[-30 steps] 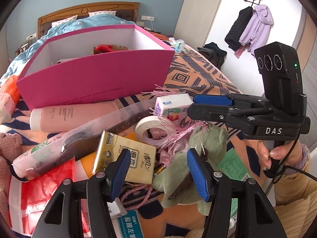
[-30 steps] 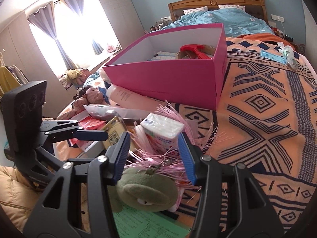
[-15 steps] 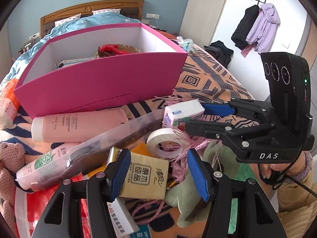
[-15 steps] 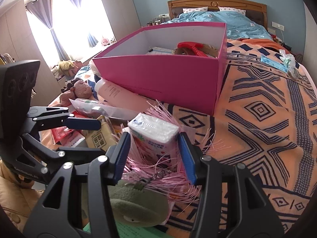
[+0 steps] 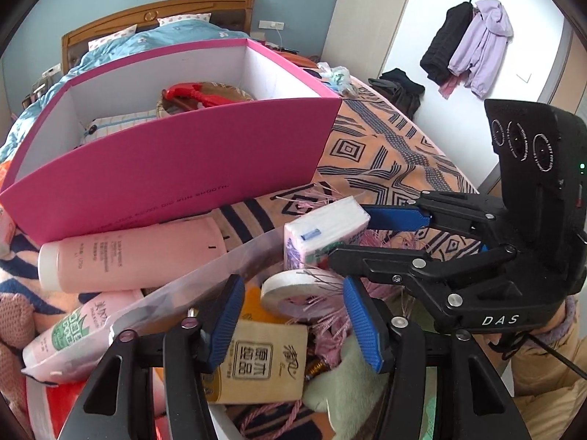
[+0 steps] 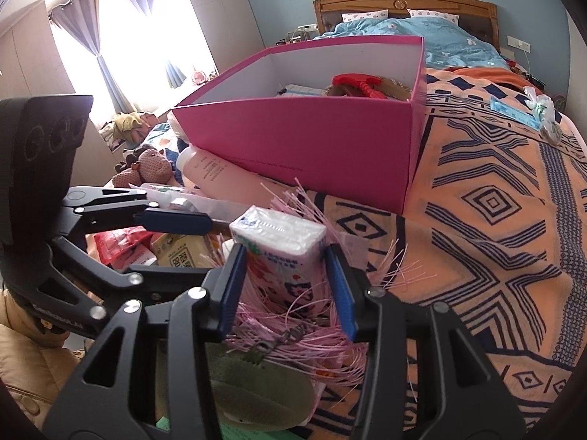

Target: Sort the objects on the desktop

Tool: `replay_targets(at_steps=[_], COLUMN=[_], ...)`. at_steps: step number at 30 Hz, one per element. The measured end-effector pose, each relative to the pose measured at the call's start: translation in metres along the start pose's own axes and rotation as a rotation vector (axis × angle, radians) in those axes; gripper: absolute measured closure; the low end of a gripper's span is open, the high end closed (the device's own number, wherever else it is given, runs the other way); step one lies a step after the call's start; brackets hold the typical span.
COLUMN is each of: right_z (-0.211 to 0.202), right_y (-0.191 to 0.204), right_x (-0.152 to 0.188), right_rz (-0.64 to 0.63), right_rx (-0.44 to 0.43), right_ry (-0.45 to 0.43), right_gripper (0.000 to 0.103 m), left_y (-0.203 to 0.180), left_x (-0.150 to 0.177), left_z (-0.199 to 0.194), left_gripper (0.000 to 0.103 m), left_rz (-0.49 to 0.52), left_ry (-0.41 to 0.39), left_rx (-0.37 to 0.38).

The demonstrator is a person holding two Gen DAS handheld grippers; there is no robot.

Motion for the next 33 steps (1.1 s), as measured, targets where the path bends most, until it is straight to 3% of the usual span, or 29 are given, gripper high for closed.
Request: replay_targets(at_steps=[8, 21, 33], right_z=[-0.003, -0.007, -0.017], right_y=[-0.009, -0.018, 0.027], right_x=[-0.002, -0.002, -0.002], right_rz=[0.026, 0.071, -0.086], right_rx=[-0.017, -0.027, -0.069], right_ry=[-0.011, -0.022, 0.001], right_gripper=[0.056, 0.056, 0.056], left_y=[-0.002, 0.018, 0.035], left_x=[-0.007, 0.004, 0.016], left_z=[0.005, -0.005, -0.019], left_gripper=[0.061, 0.062, 0.060], left_rz=[0.010, -0.009, -0.050], left_ry=[0.003, 0.004, -0.013], left_rx=[0.040, -0.010, -0.027])
Point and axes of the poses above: each gripper's, at about its wrist camera, not at the fingertips, and z roughly the way its jaws point, y to its left, x to its underside, the point moved 10 cm from there along z, roughly the way its jaws point, and after that the axes turned 3 degrees about -z, right-handed, at the moved point
